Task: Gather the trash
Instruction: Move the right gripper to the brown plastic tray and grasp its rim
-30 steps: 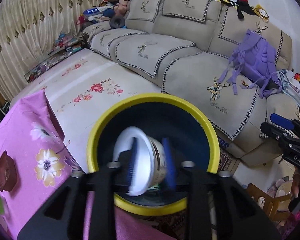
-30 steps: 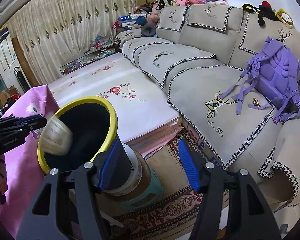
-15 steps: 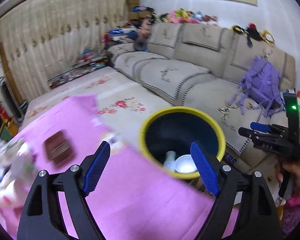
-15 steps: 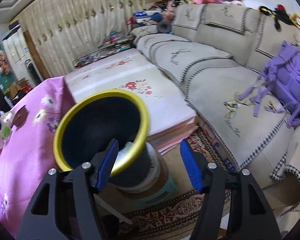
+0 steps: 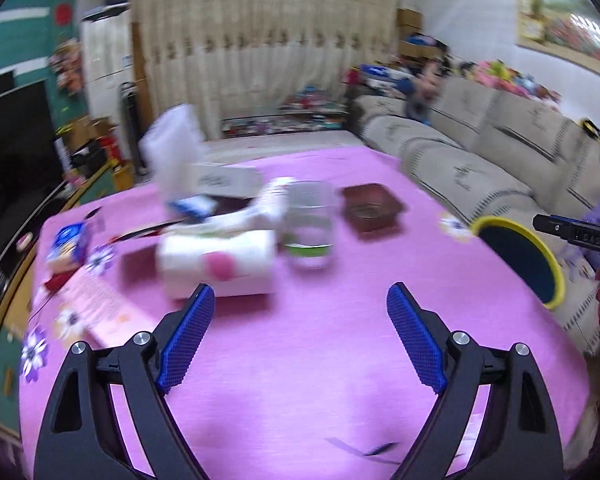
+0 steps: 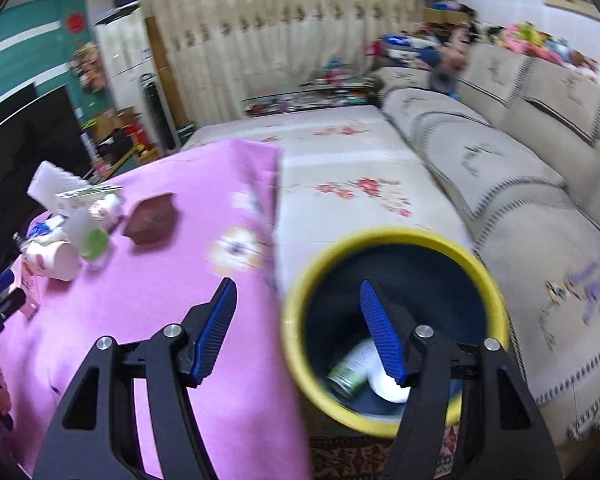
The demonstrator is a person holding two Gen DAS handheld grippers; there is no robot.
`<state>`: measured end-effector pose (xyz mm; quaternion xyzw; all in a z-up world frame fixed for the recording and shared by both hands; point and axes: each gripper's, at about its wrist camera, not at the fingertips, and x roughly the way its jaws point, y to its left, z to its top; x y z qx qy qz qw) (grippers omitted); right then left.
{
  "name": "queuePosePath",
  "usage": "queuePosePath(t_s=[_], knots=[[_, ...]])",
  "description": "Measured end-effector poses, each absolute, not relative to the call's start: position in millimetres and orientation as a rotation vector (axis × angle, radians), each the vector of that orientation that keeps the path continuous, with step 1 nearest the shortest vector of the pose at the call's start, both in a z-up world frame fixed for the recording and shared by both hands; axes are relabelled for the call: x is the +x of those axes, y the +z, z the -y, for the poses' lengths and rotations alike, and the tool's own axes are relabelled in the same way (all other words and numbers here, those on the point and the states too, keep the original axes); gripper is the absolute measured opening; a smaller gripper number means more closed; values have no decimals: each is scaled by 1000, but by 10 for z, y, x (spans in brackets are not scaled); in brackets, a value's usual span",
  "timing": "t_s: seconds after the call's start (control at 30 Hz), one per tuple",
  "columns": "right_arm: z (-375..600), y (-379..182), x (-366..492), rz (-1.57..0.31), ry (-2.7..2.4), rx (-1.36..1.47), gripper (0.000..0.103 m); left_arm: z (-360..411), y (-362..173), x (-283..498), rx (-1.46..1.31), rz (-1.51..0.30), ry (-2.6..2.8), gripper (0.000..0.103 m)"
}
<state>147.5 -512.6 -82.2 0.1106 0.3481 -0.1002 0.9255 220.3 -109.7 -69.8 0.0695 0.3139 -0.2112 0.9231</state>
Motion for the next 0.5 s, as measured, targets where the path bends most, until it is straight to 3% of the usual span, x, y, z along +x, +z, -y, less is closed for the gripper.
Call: queuePosePath(t_s=[0.3,0.5], knots=[[4450,-738,2623,-786,-49,164,60,876,-759,2269,119,-592,-398,92],[4276,-978,3242,-881,-39,162,36,771,-691,2210,64,-572,-357,92]])
